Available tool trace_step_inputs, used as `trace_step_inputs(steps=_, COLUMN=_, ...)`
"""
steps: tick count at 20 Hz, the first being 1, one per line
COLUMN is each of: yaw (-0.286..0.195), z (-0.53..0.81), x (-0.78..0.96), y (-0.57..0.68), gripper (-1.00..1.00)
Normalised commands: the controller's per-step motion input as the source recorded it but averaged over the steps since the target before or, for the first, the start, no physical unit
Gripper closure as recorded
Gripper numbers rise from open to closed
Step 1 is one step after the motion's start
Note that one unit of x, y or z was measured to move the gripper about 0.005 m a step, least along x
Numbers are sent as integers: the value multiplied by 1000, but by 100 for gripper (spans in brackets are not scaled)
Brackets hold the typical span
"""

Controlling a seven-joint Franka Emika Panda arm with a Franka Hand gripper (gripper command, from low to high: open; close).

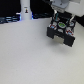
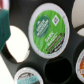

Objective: Open the kcup holder, insert the kcup into the holder, and close the kcup holder

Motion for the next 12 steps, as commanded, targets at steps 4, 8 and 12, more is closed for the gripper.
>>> trace_step_inputs(steps=4, yaw=75, z=519, x=519, y=-375, gripper=-100)
trace_step_inputs(steps=8, yaw=58, z=364, x=568, y=-390, gripper=-100)
trace_step_inputs(steps=12, yaw=59, z=202, x=547, y=-375, gripper=-100)
